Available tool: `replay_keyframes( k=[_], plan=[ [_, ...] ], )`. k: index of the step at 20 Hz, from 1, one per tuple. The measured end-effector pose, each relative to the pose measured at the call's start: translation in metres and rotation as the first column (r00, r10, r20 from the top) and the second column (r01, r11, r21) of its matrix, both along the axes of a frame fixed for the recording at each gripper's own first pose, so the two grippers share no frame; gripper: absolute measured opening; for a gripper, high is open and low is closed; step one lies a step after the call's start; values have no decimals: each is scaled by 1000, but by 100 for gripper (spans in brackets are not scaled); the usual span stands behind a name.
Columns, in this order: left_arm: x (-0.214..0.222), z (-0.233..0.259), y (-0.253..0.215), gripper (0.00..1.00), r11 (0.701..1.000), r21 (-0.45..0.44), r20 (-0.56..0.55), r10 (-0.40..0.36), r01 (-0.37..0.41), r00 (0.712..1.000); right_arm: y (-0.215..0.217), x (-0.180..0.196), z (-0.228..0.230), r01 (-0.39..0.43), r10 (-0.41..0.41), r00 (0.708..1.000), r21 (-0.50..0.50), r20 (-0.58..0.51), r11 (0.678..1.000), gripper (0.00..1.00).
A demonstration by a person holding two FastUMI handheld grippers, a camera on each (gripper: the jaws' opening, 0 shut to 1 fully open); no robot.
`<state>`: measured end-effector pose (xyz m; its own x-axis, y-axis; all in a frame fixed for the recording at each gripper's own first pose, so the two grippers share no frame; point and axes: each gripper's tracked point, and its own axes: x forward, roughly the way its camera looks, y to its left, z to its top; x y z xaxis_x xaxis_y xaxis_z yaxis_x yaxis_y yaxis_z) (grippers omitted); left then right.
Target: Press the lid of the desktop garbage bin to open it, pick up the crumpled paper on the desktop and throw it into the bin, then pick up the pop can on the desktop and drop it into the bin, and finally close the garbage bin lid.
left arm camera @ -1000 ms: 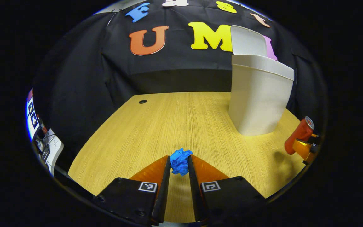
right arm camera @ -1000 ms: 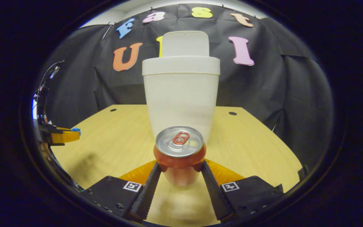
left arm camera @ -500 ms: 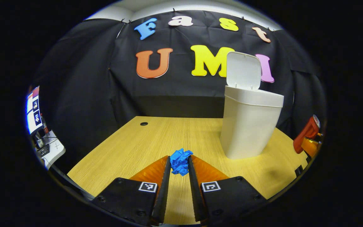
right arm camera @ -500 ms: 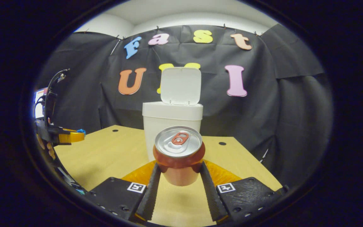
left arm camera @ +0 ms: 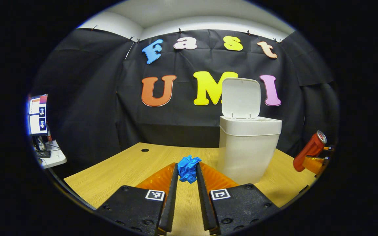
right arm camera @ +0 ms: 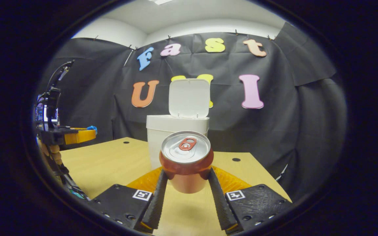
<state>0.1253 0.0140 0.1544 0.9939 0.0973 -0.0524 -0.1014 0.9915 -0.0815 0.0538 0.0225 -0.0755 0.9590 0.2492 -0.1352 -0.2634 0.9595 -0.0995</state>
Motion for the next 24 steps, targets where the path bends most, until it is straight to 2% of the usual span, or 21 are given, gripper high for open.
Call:
replay_keyframes(
  k=[5,9,15,17,19,21,22,23,24],
  plan=[
    [23,34,-18,36,1000,25,54,-19,17,998,-24,16,-20,51,-49,997,35,-53,998,67],
    [50,65,-36,36,996,-26,63,-81,83,995,-41,15,-30,84,-80,994,47,-80,995,67],
    [96,122,-55,36,988,-47,153,-137,145,979,-43,6,-35,55,-46,994,81,-103,995,67],
    [113,141,-64,36,990,-23,192,-135,142,972,-35,0,-40,21,-5,991,114,-137,993,67],
    [133,158,-87,36,983,10,223,-182,184,958,-33,-2,-38,5,15,990,141,-140,990,67],
    [158,164,-92,36,988,56,248,-154,145,956,-32,-5,-36,-9,30,991,162,-127,987,67],
    [170,165,-106,36,983,63,261,-180,170,948,-30,-8,-38,-18,41,991,171,-129,985,67],
    [181,162,-125,36,972,67,261,-236,227,936,-30,-9,-38,-27,52,990,185,-132,982,67],
    [190,159,-139,39,964,75,259,-264,254,929,-31,-9,-39,-30,57,989,194,-135,980,67]
  ],
)
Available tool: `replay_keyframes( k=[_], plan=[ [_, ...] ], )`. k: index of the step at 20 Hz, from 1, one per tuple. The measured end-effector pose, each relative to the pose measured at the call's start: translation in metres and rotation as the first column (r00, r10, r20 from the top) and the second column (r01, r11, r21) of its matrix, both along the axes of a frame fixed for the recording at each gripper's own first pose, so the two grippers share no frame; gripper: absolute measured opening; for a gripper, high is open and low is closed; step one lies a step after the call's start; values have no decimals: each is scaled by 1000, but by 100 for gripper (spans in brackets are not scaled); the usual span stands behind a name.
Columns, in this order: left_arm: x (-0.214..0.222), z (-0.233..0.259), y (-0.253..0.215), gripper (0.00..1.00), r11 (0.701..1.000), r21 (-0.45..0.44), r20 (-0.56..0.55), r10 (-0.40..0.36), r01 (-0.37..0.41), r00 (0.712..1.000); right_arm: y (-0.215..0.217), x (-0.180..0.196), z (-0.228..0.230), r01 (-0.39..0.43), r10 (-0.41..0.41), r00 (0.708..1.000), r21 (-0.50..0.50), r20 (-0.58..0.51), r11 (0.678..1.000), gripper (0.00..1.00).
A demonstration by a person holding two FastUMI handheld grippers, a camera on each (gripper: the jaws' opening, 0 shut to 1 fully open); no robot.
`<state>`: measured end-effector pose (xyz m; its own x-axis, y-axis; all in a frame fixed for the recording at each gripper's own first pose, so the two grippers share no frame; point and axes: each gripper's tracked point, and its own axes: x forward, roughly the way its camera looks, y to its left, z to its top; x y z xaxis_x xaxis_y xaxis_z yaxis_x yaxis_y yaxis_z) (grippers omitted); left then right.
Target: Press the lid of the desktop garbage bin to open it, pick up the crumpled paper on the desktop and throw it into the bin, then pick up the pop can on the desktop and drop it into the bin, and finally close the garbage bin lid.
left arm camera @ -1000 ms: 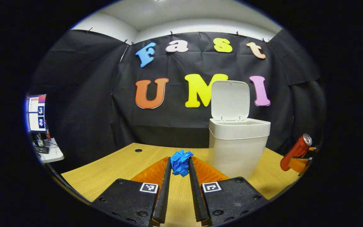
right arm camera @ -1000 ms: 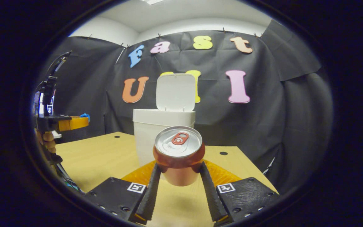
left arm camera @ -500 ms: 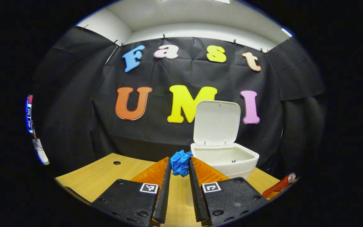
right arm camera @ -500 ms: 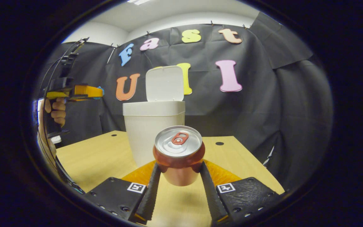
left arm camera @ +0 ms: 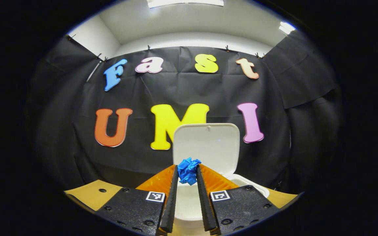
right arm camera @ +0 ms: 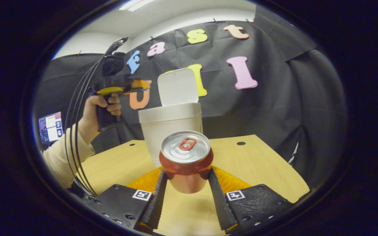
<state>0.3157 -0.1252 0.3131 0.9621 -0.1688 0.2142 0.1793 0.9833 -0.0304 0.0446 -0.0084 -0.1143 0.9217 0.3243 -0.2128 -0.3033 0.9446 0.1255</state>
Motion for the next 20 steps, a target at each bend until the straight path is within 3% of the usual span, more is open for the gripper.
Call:
replay_keyframes(
  k=[3,7,13,17,19,20],
  plan=[
    [21,-20,-28,36,997,31,-55,-63,65,996,-13,3,-2,34,-34,999,0,-2,999,67],
    [27,-34,-45,33,996,35,-89,-74,78,993,-13,-4,-4,13,-13,1000,13,2,1000,67],
    [32,-46,-55,38,996,34,-127,-78,83,989,-21,-3,-15,15,-15,1000,32,-26,999,67],
    [19,-46,-70,48,988,-2,-131,-156,157,979,-25,-4,-18,27,-27,999,19,-21,999,67],
    [12,-42,-70,65,986,-6,-126,-168,169,978,-26,-4,-19,35,-35,999,16,-22,999,67],
    [8,-42,-71,80,984,-5,-128,-177,178,976,-28,-3,-19,44,-44,999,16,-24,999,67]
  ],
)
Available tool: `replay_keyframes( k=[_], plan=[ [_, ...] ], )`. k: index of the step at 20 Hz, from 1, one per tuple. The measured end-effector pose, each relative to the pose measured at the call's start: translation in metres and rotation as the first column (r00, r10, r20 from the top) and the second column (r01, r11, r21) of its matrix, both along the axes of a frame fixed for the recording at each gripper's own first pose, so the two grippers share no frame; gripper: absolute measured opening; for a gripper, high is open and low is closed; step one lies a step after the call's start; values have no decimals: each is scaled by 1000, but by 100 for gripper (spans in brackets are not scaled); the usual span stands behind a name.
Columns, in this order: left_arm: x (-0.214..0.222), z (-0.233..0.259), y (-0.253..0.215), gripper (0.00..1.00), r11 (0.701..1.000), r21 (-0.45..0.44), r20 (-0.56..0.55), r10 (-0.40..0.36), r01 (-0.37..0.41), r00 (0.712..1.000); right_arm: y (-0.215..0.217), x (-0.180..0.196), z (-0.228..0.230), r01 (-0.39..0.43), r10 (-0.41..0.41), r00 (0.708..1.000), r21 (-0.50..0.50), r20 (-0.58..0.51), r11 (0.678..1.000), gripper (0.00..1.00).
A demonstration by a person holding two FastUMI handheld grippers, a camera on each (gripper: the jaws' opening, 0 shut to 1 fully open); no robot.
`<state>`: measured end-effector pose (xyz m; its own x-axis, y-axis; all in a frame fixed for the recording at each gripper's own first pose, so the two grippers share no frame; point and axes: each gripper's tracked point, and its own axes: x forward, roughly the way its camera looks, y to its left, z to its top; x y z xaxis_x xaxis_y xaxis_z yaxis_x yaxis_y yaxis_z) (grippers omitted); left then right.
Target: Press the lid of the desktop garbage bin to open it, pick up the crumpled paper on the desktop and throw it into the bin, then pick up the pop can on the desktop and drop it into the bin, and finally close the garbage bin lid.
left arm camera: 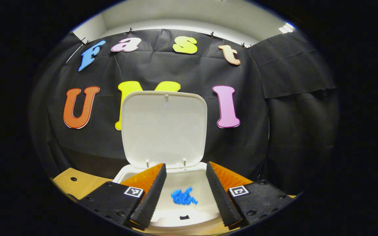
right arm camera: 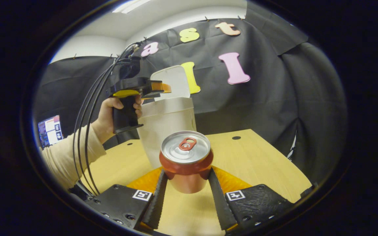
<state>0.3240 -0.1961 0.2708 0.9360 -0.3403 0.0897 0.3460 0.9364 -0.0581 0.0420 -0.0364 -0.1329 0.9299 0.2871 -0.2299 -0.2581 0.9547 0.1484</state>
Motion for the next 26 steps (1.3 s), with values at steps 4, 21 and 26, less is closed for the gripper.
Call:
replay_keyframes(
  k=[4,21,26],
  plan=[
    [-19,-2,9,98,999,26,2,21,-21,1000,-12,-1,7,28,-27,999,-32,28,999,67],
    [-119,-59,116,98,980,44,44,190,-192,981,-23,-6,72,102,-86,991,-158,104,982,67],
    [-134,-86,140,98,972,55,24,227,-228,974,-14,3,104,138,-108,983,-215,147,967,67]
  ],
)
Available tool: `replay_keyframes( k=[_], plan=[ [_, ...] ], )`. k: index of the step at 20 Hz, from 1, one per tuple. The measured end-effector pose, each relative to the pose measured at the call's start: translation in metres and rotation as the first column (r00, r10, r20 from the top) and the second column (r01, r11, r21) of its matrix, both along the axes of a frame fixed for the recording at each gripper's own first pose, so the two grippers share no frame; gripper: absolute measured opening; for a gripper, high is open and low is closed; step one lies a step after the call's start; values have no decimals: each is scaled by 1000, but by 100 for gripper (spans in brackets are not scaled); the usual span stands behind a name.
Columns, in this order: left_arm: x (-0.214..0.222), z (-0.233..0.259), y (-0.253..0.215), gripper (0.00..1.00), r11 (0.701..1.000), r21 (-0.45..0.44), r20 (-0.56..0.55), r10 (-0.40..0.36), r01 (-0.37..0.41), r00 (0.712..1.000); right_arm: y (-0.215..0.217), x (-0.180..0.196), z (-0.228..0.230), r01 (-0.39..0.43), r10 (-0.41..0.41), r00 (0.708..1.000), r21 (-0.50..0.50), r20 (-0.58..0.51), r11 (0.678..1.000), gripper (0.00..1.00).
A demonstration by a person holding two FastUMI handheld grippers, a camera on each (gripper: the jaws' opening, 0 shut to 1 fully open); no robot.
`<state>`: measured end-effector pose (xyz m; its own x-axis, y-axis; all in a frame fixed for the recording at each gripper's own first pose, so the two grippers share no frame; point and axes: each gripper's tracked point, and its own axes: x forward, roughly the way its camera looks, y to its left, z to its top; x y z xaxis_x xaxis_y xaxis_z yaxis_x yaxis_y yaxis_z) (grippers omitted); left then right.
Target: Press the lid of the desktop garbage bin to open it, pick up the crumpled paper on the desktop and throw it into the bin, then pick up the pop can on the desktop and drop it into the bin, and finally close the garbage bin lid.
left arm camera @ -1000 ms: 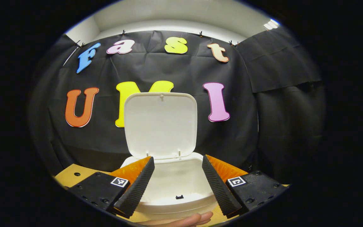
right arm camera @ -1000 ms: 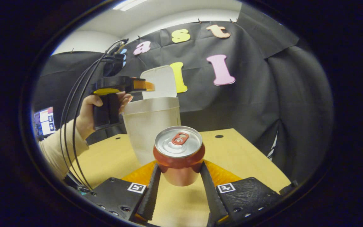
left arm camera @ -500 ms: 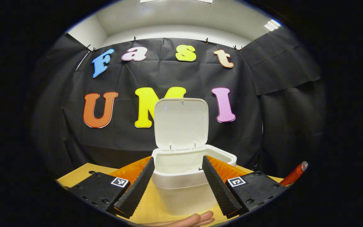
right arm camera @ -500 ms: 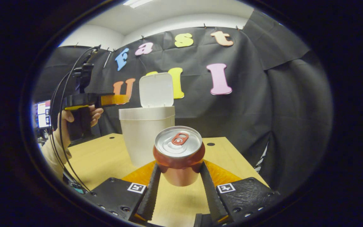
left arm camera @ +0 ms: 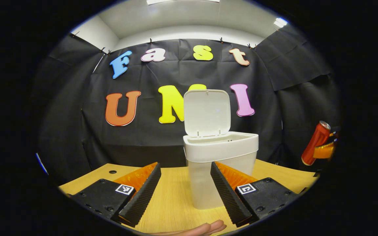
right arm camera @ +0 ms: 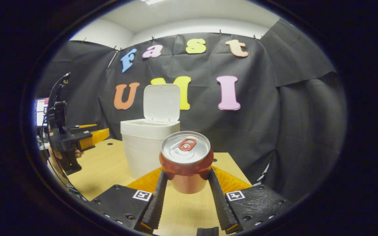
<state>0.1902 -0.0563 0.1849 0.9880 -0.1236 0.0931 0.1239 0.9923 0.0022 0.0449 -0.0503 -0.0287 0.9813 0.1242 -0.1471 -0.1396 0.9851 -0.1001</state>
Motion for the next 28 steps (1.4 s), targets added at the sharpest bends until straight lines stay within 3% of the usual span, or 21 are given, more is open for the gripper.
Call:
replay_keyframes(
  k=[8,11,16,22,28],
  plan=[
    [-21,-28,26,98,999,-21,-25,39,-40,999,37,23,65,-29,30,998,-20,51,999,67],
    [-28,-28,28,98,999,-38,-15,25,-26,1000,56,46,83,-53,53,998,-28,28,998,67],
    [-37,-19,33,98,997,-74,13,10,-9,1000,74,104,114,1,1,1000,-73,20,997,67],
    [-40,-14,47,98,994,-103,17,20,-18,1000,130,161,130,-15,13,1000,-116,-13,993,67],
    [-42,-12,48,98,993,-119,16,-1,3,1000,185,208,113,-34,20,996,-156,-89,987,67]
  ],
)
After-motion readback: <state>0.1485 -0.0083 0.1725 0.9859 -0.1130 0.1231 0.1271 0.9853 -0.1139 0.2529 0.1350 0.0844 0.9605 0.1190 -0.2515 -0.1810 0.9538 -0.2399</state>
